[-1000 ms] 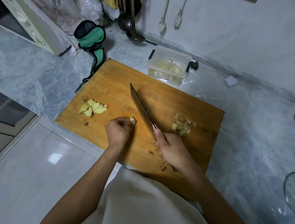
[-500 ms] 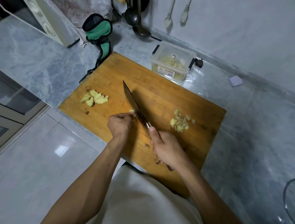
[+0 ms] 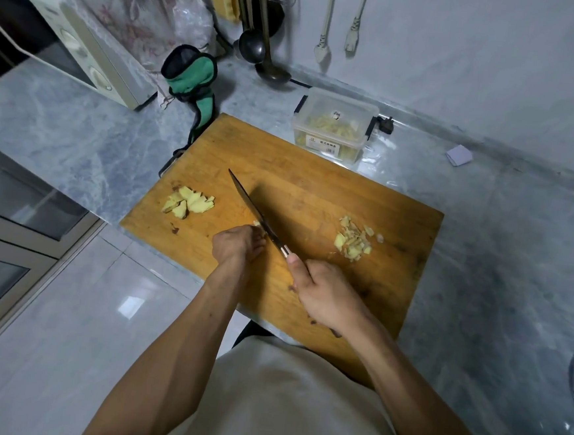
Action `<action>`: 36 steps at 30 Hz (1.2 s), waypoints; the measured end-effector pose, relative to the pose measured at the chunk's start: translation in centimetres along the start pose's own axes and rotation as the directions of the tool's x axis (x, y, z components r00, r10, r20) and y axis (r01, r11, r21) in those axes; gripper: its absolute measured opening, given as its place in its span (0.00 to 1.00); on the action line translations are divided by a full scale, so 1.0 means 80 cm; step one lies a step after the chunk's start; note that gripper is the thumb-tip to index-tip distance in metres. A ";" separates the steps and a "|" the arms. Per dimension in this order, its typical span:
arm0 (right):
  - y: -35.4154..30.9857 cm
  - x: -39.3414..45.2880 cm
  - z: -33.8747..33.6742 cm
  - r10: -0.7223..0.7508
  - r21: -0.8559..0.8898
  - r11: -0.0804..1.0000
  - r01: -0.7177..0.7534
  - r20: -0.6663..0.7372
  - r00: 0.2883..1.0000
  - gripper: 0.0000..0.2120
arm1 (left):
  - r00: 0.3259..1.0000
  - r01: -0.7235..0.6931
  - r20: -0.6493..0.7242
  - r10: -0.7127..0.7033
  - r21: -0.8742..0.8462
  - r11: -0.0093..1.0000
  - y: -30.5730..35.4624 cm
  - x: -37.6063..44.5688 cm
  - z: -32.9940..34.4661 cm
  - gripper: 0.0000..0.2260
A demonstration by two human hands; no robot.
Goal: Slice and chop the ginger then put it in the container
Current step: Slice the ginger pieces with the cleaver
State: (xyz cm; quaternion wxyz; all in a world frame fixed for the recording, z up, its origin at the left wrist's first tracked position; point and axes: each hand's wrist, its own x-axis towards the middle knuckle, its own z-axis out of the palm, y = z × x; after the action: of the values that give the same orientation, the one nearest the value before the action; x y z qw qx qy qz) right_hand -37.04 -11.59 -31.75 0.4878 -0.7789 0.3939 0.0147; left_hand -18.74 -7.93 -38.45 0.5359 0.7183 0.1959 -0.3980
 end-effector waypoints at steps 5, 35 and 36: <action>-0.001 -0.005 -0.004 -0.022 -0.039 0.999 0.023 0.002 1.000 0.27 | 0.999 -0.046 0.029 0.046 -0.007 0.999 -0.004 -0.007 0.001 0.07; -0.007 0.001 0.013 -0.041 -0.079 0.996 0.042 0.010 0.999 0.26 | 0.982 -0.137 -0.125 0.144 0.062 0.989 -0.003 -0.007 0.007 0.09; -0.007 0.001 0.014 -0.044 -0.082 0.996 0.045 0.010 0.999 0.26 | 0.983 -0.132 -0.124 0.139 0.058 0.989 -0.003 -0.006 0.007 0.09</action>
State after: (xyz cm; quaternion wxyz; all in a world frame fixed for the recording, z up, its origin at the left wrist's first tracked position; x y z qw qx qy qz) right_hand -36.24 -10.66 -31.93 0.4569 -0.8069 0.3736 0.0231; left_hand -19.37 -8.33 -38.29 0.5302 0.7670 0.1704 -0.3186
